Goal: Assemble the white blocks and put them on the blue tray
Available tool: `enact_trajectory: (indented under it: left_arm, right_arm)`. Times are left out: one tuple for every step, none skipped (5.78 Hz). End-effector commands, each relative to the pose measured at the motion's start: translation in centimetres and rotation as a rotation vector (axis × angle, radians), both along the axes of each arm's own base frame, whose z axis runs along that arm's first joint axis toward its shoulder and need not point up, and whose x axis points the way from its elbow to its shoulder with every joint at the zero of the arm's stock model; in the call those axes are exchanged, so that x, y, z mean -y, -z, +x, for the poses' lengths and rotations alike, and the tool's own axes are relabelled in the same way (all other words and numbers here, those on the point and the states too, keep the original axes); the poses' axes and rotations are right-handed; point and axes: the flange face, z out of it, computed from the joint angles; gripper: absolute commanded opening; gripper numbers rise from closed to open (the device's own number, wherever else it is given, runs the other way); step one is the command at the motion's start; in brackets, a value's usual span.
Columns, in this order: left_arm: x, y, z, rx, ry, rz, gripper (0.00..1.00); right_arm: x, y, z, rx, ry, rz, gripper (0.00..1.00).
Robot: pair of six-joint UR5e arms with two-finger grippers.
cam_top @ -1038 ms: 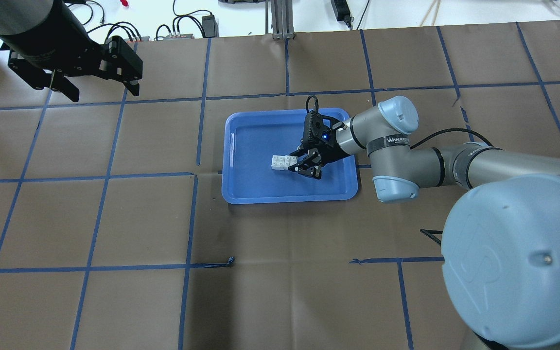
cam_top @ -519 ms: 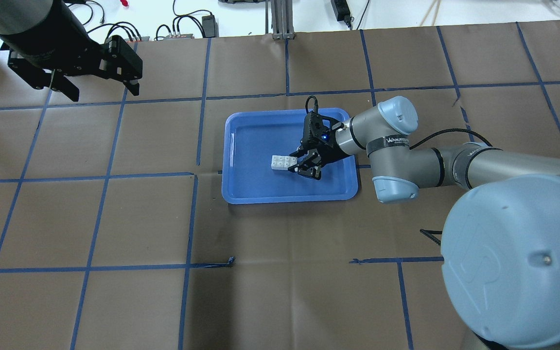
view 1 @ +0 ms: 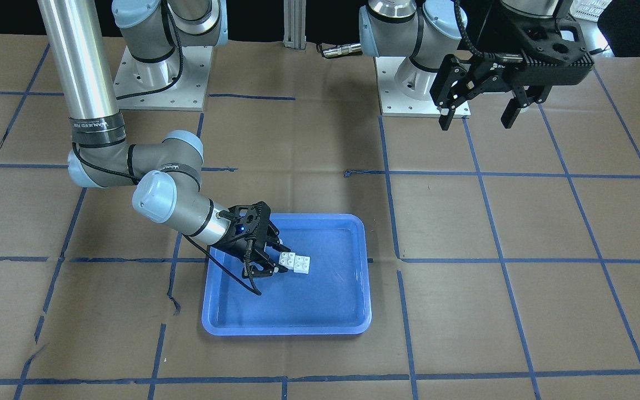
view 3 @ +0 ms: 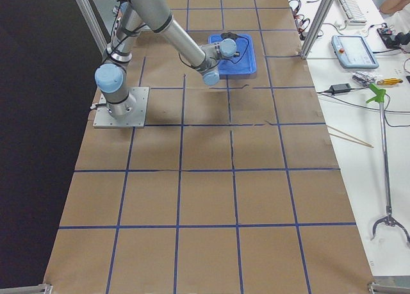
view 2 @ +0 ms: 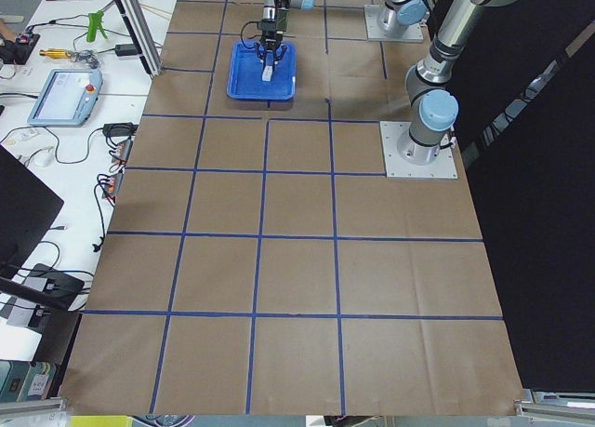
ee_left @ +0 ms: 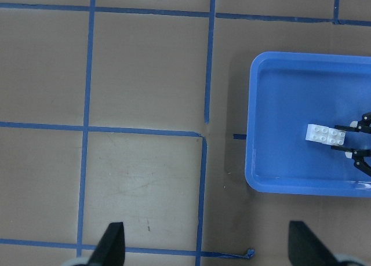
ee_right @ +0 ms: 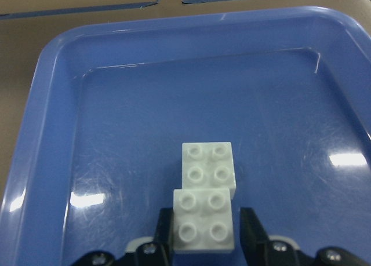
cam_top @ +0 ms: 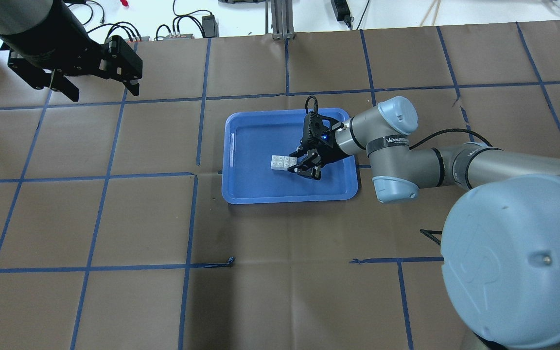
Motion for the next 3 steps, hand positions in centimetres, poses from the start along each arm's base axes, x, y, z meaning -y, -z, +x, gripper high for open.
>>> enact_trajectory:
  left_arm:
    - [0.00, 0.02, 0.00, 0.000, 0.000, 0.000, 0.99]
    - [0.00, -0.05, 0.00, 0.000, 0.000, -0.001, 0.99]
    - [0.00, 0.02, 0.00, 0.000, 0.000, 0.000, 0.99]
  right_arm:
    - [-0.01, -0.02, 0.02, 0.002, -0.001, 0.000, 0.53]
    - [0.04, -0.06, -0.05, 0.004, 0.001, -0.003, 0.53]
    - [0.02, -0.08, 0.04, 0.004, -0.001, -0.004, 0.52]
